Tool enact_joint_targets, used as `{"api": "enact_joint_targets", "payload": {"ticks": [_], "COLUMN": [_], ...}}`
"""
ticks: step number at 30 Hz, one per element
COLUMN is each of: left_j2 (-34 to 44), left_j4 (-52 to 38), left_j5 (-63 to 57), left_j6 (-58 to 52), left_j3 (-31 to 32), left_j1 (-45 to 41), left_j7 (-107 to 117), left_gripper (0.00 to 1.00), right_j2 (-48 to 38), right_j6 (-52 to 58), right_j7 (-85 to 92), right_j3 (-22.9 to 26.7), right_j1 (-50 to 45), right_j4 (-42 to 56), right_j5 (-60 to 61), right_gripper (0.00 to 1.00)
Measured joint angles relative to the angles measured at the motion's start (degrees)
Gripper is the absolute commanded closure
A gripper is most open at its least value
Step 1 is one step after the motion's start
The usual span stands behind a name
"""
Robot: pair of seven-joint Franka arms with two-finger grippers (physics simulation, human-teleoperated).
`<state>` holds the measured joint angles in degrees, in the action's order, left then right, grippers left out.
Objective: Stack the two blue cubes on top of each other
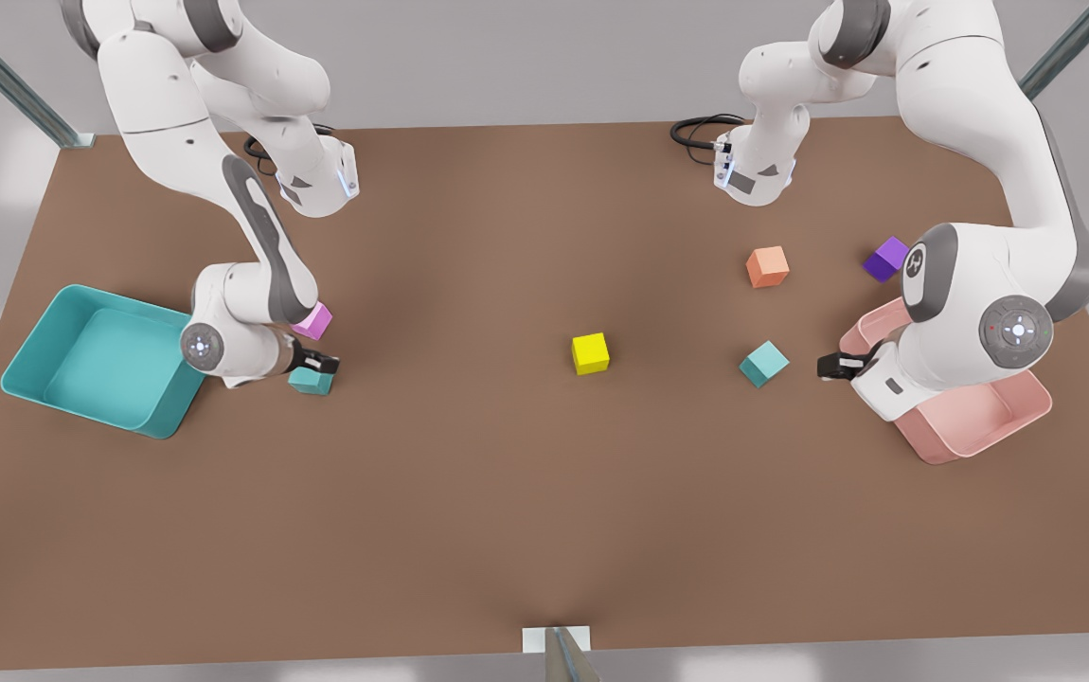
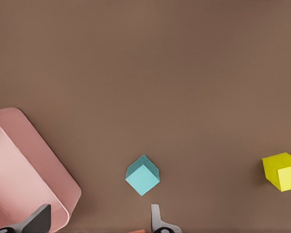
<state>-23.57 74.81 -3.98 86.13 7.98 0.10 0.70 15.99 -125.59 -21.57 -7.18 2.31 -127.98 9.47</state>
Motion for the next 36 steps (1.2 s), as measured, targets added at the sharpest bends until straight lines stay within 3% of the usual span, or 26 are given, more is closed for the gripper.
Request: {"api": "enact_joint_targets", "payload": {"ticks": [20,21,22,24,27,31,36], "left_j2": [-0.15,-0.15,-0.15,-0.15,-0.15,-0.14,-0.11], "left_j4": [0.01,0.01,0.01,0.01,0.01,0.01,0.01], "left_j5": [0.06,0.06,0.06,0.06,0.07,0.07,0.07], "left_j6": [-0.56,-0.56,-0.57,-0.57,-0.58,-0.59,-0.62], "left_j3": [0.0,0.0,0.0,0.0,0.0,0.0,0.0], "left_j1": [0.02,0.05,0.06,0.07,0.07,0.07,0.07], "left_j7": [1.91,1.96,2.01,2.11,2.23,2.36,2.49], "left_gripper": [0.0,0.0,0.0,0.0,0.0,0.0,0.0], "right_j2": [6.68,6.83,6.89,6.81,6.37,2.29,2.3], "right_j6": [-9.39,-9.8,-10.14,-10.61,-11.13,-7.9,6.95], "right_j7": [-2.55,-2.61,-2.64,-2.66,-2.07,-0.78,0.58], "right_j3": [0.5,0.49,0.45,0.34,0.04,-1.8,-9.23], "right_j1": [1.53,1.54,1.56,1.63,1.59,1.21,-2.58], "right_j4": [-1.16,-1.11,-1.12,-1.14,-1.14,3.09,28.16], "right_j5": [0.3,0.3,0.33,0.42,1.14,2.06,1.86], "right_gripper": [0.0,0.04,0.27,0.35,0.61,0.72,0.76]}}
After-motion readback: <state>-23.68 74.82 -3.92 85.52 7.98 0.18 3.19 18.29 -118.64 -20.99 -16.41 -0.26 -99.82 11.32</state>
